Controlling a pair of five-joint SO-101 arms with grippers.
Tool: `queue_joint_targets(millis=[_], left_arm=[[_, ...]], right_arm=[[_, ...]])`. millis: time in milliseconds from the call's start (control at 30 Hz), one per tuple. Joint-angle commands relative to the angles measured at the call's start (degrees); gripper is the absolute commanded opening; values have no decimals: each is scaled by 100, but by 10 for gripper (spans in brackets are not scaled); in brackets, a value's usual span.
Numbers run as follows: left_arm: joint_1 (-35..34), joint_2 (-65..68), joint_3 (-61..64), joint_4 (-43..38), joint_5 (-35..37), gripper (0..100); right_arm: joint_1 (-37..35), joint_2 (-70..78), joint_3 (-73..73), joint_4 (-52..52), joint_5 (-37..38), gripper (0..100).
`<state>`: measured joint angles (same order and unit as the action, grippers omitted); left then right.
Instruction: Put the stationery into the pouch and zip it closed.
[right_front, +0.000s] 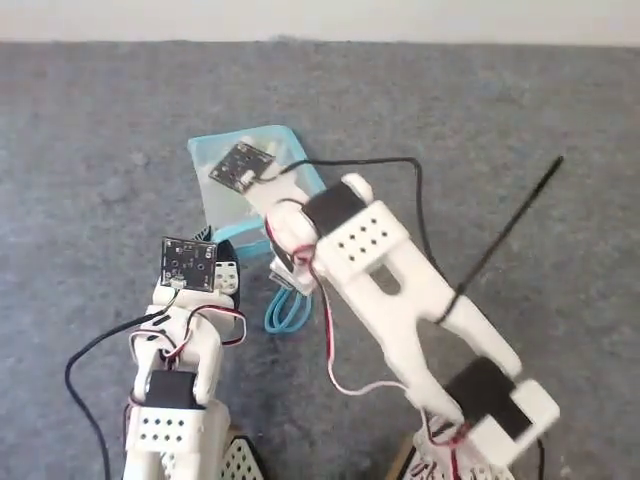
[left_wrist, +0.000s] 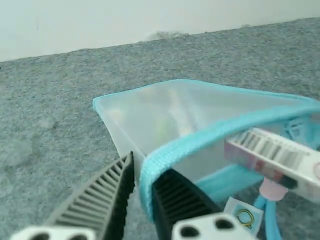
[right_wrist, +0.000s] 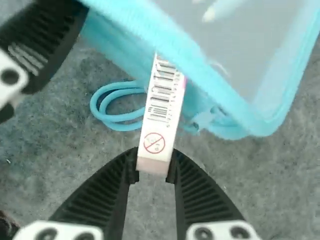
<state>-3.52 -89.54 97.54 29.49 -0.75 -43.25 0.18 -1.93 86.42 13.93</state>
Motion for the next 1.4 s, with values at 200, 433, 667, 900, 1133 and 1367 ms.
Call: queue_joint_targets(millis=[200,433,667,900,1133,1367], left_arm=[[360,-35,-75,18,-62,13],[334,-35,-75,18,-62,13],[325,-35,-75,18,-62,13],[316,-70,-75,18,-62,13],[360,-62,-75,18,-53,13],[545,-44,-75,18,-53,13]], right_arm=[[-31,857,-1820,145,-738,47],[-22,892,-2189,171,-1020,286],[242,453,-2171,101,-1037,314],[585,-1305,-1442,-31,-1029,314],[840,-3090,1890,-1754,-949,314],[919,-3424,4246,-3046,-695,314]])
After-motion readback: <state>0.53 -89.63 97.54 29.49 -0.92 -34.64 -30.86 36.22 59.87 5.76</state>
